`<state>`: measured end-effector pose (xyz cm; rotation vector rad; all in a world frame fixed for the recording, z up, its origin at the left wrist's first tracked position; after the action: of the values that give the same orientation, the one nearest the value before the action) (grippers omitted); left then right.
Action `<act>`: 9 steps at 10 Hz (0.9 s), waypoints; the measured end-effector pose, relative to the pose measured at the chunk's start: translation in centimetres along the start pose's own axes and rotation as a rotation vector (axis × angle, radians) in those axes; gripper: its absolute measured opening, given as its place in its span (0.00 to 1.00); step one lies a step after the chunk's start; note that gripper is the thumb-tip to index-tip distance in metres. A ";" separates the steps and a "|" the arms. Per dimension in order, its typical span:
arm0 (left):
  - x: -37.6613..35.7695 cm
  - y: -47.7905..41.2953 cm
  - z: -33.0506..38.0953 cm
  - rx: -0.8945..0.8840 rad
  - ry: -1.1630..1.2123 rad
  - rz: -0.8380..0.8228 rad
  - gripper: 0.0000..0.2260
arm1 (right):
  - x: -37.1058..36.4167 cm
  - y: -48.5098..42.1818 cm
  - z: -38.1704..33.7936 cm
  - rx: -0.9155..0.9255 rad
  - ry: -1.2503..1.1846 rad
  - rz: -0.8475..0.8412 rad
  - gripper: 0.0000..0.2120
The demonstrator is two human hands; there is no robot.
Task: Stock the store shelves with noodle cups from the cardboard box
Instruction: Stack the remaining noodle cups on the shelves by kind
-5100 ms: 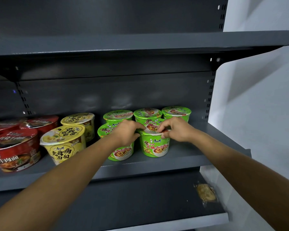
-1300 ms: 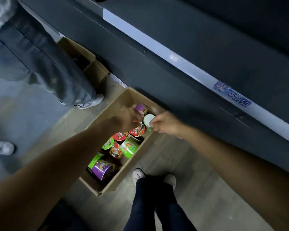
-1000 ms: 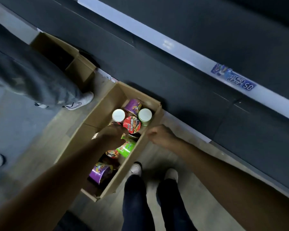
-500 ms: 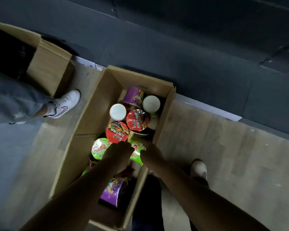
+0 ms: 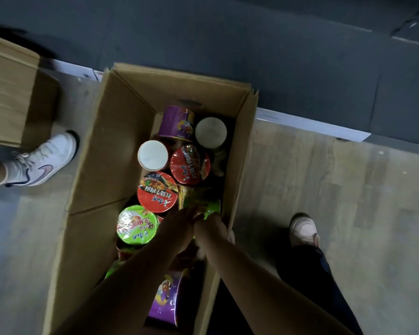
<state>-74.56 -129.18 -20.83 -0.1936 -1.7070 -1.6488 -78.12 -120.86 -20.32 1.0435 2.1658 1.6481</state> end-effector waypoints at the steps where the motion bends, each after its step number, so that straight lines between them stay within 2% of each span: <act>1: -0.1 0.2 -0.7 -0.050 -0.004 0.158 0.33 | -1.4 -1.0 0.2 -0.040 -0.052 0.043 0.19; 2: -0.8 0.8 -1.5 -0.042 0.054 0.128 0.30 | -2.4 -1.3 0.7 -0.133 -0.078 0.082 0.24; 3: -2.1 0.5 -1.9 0.030 0.136 0.076 0.25 | -2.7 -1.4 0.7 -0.127 -0.074 0.103 0.27; 4: -1.8 0.2 -2.2 -0.043 0.131 0.179 0.24 | -2.7 -1.9 0.2 -0.184 -0.089 0.132 0.21; 5: -2.9 0.0 -2.5 -0.138 0.005 0.189 0.30 | -2.7 -3.0 -0.4 -0.203 -0.155 0.080 0.17; 6: -4.7 -0.2 -3.8 -0.139 -0.044 0.223 0.35 | -2.0 -3.1 -1.1 -0.159 -0.263 0.047 0.15; 7: -5.7 0.2 -4.4 -0.146 -0.077 0.314 0.37 | -1.7 -2.9 -0.9 -0.151 -0.200 0.040 0.15; 8: -5.2 0.8 -4.3 -0.133 -0.091 0.291 0.28 | -2.2 -2.7 -0.1 -0.055 -0.059 -0.004 0.16; 9: -5.1 0.2 -4.9 -0.017 -0.003 0.230 0.31 | -2.9 -3.1 0.6 0.031 0.191 0.107 0.15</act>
<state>-68.87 -131.69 -24.13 -0.3866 -1.6077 -1.4941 -76.89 -122.70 -24.00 1.0679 2.2972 1.8355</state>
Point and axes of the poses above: each hand's wrist, its own y-axis away from the middle knuckle, its own x-axis out of the back of the hand, z = x × y, the point moved 3 cm from there along -y, towards the middle knuckle, and after that the axes turned 9 degrees about x, right-handed, at the moved point
